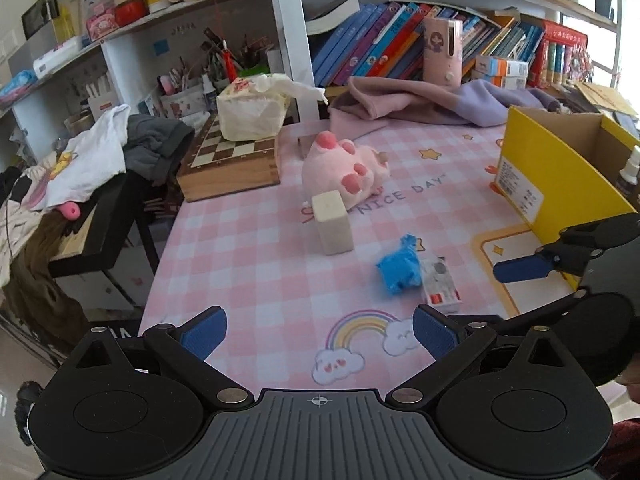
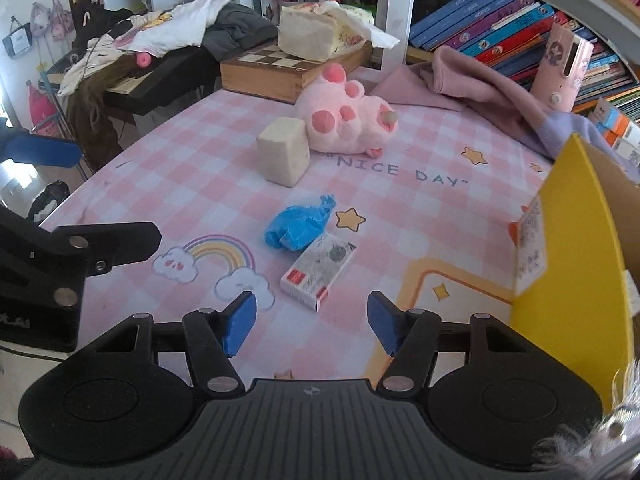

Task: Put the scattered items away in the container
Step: 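Reach the right tool to the small white staple box while the left tool approaches the blue bag, then grasp the white staple box with the right tool while the left tool grasps the blue bag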

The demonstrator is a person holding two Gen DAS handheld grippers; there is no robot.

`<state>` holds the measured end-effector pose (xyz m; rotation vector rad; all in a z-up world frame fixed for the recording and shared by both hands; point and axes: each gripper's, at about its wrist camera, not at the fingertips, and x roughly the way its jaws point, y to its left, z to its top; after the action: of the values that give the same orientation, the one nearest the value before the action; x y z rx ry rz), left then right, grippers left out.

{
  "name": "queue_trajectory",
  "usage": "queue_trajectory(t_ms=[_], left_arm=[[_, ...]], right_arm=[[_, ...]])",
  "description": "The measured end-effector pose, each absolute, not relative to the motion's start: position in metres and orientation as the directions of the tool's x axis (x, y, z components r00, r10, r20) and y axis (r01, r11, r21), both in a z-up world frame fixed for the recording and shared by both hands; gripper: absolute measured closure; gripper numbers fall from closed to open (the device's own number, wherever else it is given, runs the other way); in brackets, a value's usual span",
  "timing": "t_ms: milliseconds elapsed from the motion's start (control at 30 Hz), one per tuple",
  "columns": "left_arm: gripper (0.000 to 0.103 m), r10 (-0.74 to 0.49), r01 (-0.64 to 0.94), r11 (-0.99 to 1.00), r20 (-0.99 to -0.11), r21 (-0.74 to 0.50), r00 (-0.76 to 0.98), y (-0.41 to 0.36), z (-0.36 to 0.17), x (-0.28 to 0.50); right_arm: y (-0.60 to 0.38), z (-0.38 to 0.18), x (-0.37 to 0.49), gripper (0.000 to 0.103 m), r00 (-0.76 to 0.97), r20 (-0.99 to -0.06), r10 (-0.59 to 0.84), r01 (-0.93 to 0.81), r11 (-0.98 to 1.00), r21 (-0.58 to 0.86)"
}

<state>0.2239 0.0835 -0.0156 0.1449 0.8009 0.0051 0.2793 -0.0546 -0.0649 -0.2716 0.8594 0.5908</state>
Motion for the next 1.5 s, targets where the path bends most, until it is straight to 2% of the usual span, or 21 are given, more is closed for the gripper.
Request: queue_trajectory(t_ms=[300, 333, 367, 433, 633, 767, 967, 1100, 1300, 1333, 1367, 1433, 1467, 1500], left_arm=[[0.002, 0.057, 0.083, 0.986, -0.757, 0.145, 0.651, 0.085, -0.022, 0.254], [0.002, 0.046, 0.090, 0.987, -0.763, 0.135, 0.644, 0.084, -0.023, 0.258], [0.003, 0.028, 0.104, 0.987, -0.769, 0.122, 0.639, 0.082, -0.025, 0.261], [0.003, -0.007, 0.130, 0.987, -0.773, 0.098, 0.635, 0.078, -0.027, 0.267], [0.008, -0.152, 0.172, 0.983, -0.790, -0.059, 0.595, 0.071, -0.042, 0.292], [0.016, -0.215, 0.206, 0.972, -0.797, -0.116, 0.564, 0.061, -0.051, 0.308], [0.039, -0.253, 0.203, 0.964, -0.814, -0.169, 0.523, 0.050, -0.069, 0.333], [0.052, -0.210, 0.177, 0.975, -0.832, -0.138, 0.513, 0.048, -0.077, 0.340], [0.063, -0.165, 0.211, 0.976, -0.829, -0.058, 0.535, 0.042, -0.081, 0.342], [0.067, -0.163, 0.207, 0.977, -0.827, -0.057, 0.538, 0.043, -0.081, 0.341], [0.075, -0.158, 0.197, 0.979, -0.826, -0.058, 0.540, 0.044, -0.080, 0.340], [0.076, -0.182, 0.185, 0.978, -0.827, -0.096, 0.532, 0.049, -0.078, 0.339], [0.076, -0.192, 0.180, 0.977, -0.827, -0.112, 0.529, 0.051, -0.077, 0.337], [0.076, -0.197, 0.180, 0.977, -0.824, -0.117, 0.531, 0.052, -0.076, 0.335]], right_arm=[[-0.041, -0.088, 0.313, 0.044, 0.496, -0.781, 0.380, -0.579, 0.815, 0.029], [-0.042, -0.090, 0.316, 0.050, 0.491, -0.785, 0.376, -0.573, 0.819, 0.034], [-0.045, -0.091, 0.318, 0.061, 0.485, -0.788, 0.379, -0.569, 0.821, 0.044], [-0.052, -0.091, 0.321, 0.072, 0.496, -0.788, 0.365, -0.554, 0.832, 0.037], [-0.078, -0.091, 0.329, 0.074, 0.518, -0.793, 0.322, -0.499, 0.866, 0.026], [-0.083, -0.090, 0.324, 0.074, 0.524, -0.798, 0.297, -0.501, 0.866, -0.006], [-0.083, -0.090, 0.319, 0.074, 0.532, -0.794, 0.294, -0.525, 0.850, -0.037], [-0.082, -0.089, 0.319, 0.074, 0.538, -0.791, 0.291, -0.535, 0.843, -0.053], [-0.077, -0.090, 0.323, 0.066, 0.555, -0.784, 0.280, -0.533, 0.843, -0.077], [-0.076, -0.090, 0.324, 0.066, 0.556, -0.782, 0.282, -0.533, 0.843, -0.075], [-0.075, -0.090, 0.325, 0.066, 0.558, -0.780, 0.284, -0.532, 0.843, -0.074], [-0.074, -0.091, 0.328, 0.067, 0.556, -0.778, 0.292, -0.530, 0.846, -0.061], [-0.075, -0.091, 0.329, 0.074, 0.550, -0.779, 0.301, -0.532, 0.846, -0.049], [-0.074, -0.090, 0.329, 0.074, 0.544, -0.781, 0.308, -0.534, 0.845, -0.039]])
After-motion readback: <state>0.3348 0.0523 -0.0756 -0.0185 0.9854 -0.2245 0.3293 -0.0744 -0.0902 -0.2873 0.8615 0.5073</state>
